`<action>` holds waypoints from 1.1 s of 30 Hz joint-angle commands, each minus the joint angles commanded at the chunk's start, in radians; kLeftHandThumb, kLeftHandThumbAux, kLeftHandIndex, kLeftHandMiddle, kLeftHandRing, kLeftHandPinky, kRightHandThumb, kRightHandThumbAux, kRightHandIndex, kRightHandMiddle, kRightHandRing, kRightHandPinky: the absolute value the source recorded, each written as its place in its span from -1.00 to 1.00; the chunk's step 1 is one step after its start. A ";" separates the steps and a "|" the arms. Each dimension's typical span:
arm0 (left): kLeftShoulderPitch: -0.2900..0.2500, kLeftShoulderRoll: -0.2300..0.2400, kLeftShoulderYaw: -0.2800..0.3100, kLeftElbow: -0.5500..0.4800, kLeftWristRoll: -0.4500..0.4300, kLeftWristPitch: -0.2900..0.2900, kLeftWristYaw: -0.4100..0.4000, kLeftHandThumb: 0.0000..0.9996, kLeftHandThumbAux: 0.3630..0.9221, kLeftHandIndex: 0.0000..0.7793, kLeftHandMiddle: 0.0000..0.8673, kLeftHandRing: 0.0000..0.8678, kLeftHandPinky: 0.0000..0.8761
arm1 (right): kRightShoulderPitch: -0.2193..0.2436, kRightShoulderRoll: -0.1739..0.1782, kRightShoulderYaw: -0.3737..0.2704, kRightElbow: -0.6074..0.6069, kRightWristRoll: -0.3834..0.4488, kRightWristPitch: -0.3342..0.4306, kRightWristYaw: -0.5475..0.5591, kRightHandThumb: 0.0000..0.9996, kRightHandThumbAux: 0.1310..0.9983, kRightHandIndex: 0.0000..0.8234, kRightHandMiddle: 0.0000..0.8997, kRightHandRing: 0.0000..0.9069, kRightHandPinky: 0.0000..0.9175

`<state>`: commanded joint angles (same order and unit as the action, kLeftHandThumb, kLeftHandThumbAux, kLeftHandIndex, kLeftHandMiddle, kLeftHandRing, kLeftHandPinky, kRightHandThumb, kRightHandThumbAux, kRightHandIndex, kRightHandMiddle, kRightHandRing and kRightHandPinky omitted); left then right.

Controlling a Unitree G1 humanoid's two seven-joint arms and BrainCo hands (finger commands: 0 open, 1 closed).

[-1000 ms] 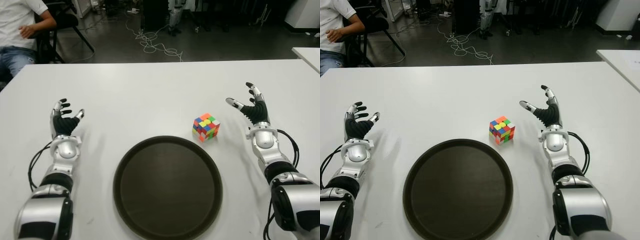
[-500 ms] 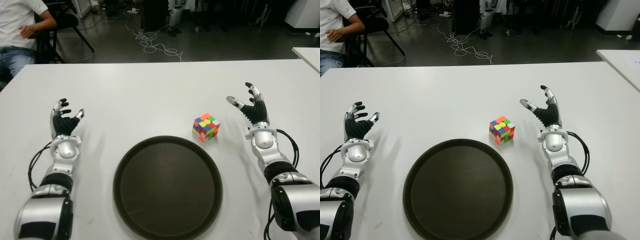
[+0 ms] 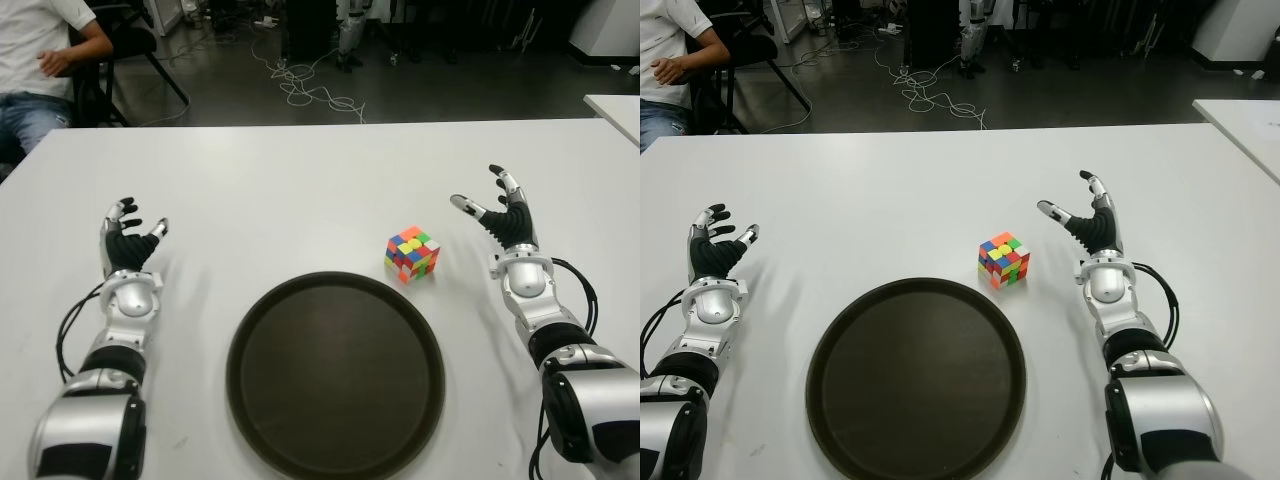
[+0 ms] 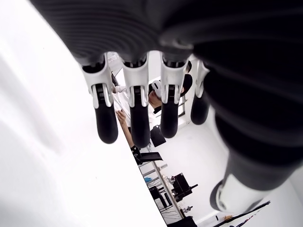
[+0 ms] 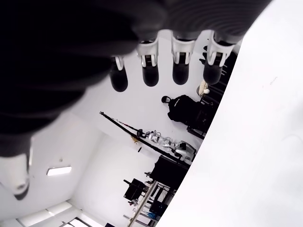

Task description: Pick up the Rubik's Cube and put it in the plate

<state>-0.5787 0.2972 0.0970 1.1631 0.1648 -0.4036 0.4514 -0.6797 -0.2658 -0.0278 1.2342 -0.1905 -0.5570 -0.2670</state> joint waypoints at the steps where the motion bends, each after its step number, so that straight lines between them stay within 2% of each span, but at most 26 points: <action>1: 0.000 0.000 0.000 0.000 0.000 -0.001 0.000 -0.73 0.34 -0.52 -0.48 -0.42 -0.35 | 0.000 0.000 -0.002 0.000 0.003 -0.001 0.004 -1.00 -0.09 -0.92 -1.00 -1.00 -0.94; 11: 0.002 -0.002 -0.005 -0.003 0.007 -0.002 0.008 -0.72 0.36 -0.54 -0.51 -0.48 -0.43 | 0.002 0.001 -0.011 -0.003 0.013 -0.009 0.024 -1.00 -0.09 -0.91 -1.00 -1.00 -0.93; 22: 0.004 -0.006 -0.004 -0.006 0.004 -0.007 0.006 -0.73 0.36 -0.58 -0.51 -0.44 -0.35 | 0.007 -0.002 -0.008 -0.005 0.006 -0.024 0.028 -1.00 0.01 -0.93 -1.00 -1.00 -0.95; 33: 0.006 -0.008 -0.014 -0.015 0.012 0.012 0.011 -0.79 0.40 -0.61 -0.42 -0.32 -0.21 | 0.015 -0.022 0.032 -0.011 -0.034 -0.077 0.032 -1.00 0.00 -0.91 -1.00 -1.00 -0.95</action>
<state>-0.5726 0.2895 0.0834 1.1477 0.1772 -0.3914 0.4628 -0.6644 -0.2874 0.0046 1.2229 -0.2243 -0.6340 -0.2351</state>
